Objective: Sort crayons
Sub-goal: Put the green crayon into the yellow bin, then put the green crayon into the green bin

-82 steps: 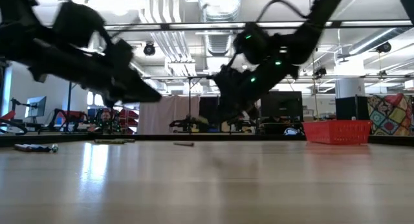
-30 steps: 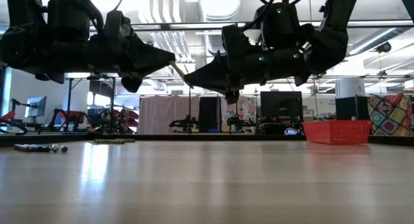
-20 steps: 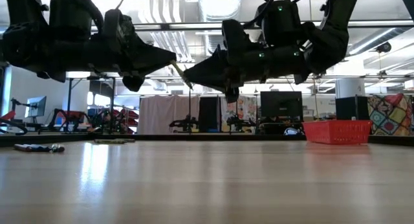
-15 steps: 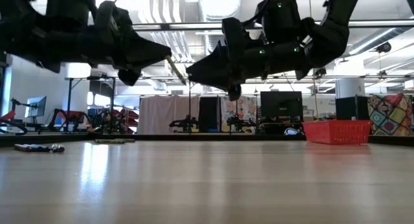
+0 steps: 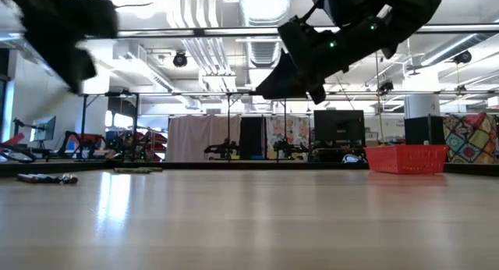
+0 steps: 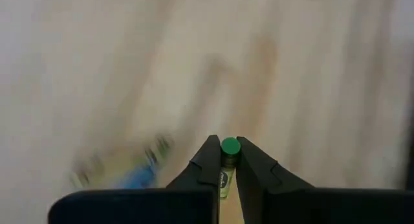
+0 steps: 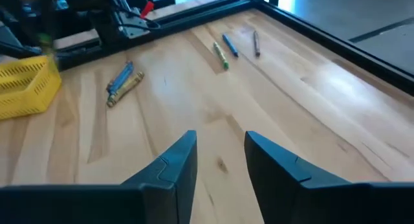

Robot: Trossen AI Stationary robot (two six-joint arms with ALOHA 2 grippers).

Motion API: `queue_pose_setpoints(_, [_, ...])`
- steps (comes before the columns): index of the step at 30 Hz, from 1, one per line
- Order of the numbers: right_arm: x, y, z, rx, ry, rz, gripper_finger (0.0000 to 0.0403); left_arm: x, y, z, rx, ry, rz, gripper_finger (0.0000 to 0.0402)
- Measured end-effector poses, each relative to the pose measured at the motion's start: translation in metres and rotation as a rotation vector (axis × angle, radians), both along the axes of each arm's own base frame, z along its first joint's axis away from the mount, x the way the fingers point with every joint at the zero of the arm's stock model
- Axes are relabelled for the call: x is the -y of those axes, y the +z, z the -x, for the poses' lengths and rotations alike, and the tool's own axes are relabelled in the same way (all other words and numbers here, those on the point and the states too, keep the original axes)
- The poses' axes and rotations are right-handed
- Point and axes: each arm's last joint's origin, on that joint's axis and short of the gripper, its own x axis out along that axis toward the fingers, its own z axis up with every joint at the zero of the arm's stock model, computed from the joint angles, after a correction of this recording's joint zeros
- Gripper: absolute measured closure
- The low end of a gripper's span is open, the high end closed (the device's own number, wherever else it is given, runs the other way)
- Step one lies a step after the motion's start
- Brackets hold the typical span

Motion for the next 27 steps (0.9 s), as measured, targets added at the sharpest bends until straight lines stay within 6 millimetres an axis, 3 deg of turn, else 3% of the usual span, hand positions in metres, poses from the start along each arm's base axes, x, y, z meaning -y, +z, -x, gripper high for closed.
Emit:
queue_pose_setpoints(6, [-0.003, -0.002, 0.002, -0.015, -0.003, 0.005, 0.0289, 0.032, 0.014, 0.025, -0.082, -0.052, 0.115, 0.0396])
queue_pose_setpoints(15, [-0.003, -0.003, 0.003, -0.017, -0.012, -0.013, 0.0287, 0.070, 0.001, 0.043, -0.136, -0.185, 0.143, 0.0358])
queue_pose_setpoints(27, [-0.003, -0.003, 0.003, -0.012, -0.011, -0.010, 0.0248, 0.064, -0.002, 0.042, -0.013, -0.119, -0.126, 0.0241])
